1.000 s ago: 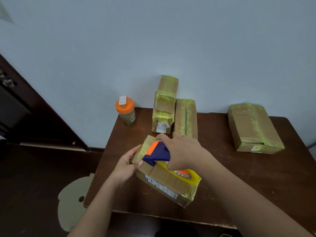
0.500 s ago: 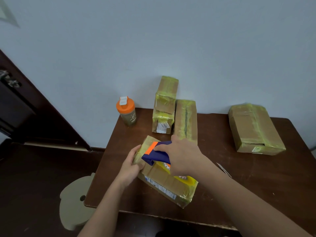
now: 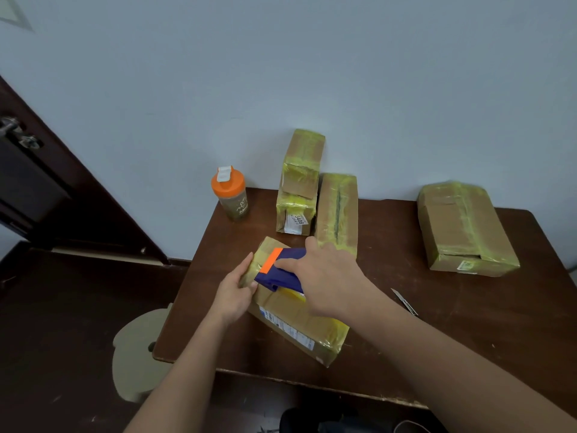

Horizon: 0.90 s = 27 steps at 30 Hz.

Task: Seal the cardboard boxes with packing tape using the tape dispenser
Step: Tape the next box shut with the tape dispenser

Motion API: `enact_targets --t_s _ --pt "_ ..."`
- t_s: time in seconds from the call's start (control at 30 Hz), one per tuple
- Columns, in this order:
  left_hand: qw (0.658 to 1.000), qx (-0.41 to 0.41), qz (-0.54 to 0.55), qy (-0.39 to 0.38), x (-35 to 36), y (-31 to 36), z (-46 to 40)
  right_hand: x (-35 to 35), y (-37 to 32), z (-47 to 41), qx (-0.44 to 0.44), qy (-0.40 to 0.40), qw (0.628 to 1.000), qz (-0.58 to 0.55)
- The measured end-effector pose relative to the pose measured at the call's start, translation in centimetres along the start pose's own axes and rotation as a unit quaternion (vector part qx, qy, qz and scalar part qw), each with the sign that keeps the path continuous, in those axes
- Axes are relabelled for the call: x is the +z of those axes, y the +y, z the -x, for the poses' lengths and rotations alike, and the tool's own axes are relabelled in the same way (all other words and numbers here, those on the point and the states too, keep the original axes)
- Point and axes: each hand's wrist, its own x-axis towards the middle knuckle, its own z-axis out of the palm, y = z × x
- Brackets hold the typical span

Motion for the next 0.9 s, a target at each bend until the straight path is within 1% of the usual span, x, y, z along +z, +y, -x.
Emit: enact_targets --t_s 0.13,0.3,0.6,0.7,0.77,0.8,0.83,0.9 --pt "1.000 0.008 -0.021 0.021 0.2 0.1 0.1 0.0 1.0 0.9 -0.003 -0.005 1.000 -0.025" --pt "0.999 0.004 -0.025 0.041 0.2 0.0 0.2 -0.2 1.7 2.6 -0.009 -0.013 0.999 -0.028" --pt "0.998 0.005 -0.013 0.057 0.7 -0.3 0.4 0.5 2.3 4.4 0.005 -0.051 0.999 -0.016" --pt "0.998 0.010 -0.035 0.055 1.0 -0.3 0.5 1.0 2.7 3.9 0.008 -0.047 0.999 -0.024" --pt "0.996 0.020 -0.068 0.052 1.2 -0.3 0.7 1.2 2.8 3.7 0.010 -0.043 0.999 -0.030" --pt "0.992 0.029 -0.107 0.055 1.2 -0.4 0.8 1.3 2.8 3.6 0.014 -0.039 0.999 -0.030" --pt "0.982 0.047 -0.173 0.062 1.2 -0.5 0.9 1.3 2.8 3.6 0.017 -0.037 0.999 -0.029" --pt "0.939 0.104 -0.317 0.079 1.2 -0.8 1.0 1.4 2.8 3.4 0.019 -0.038 0.999 -0.030"
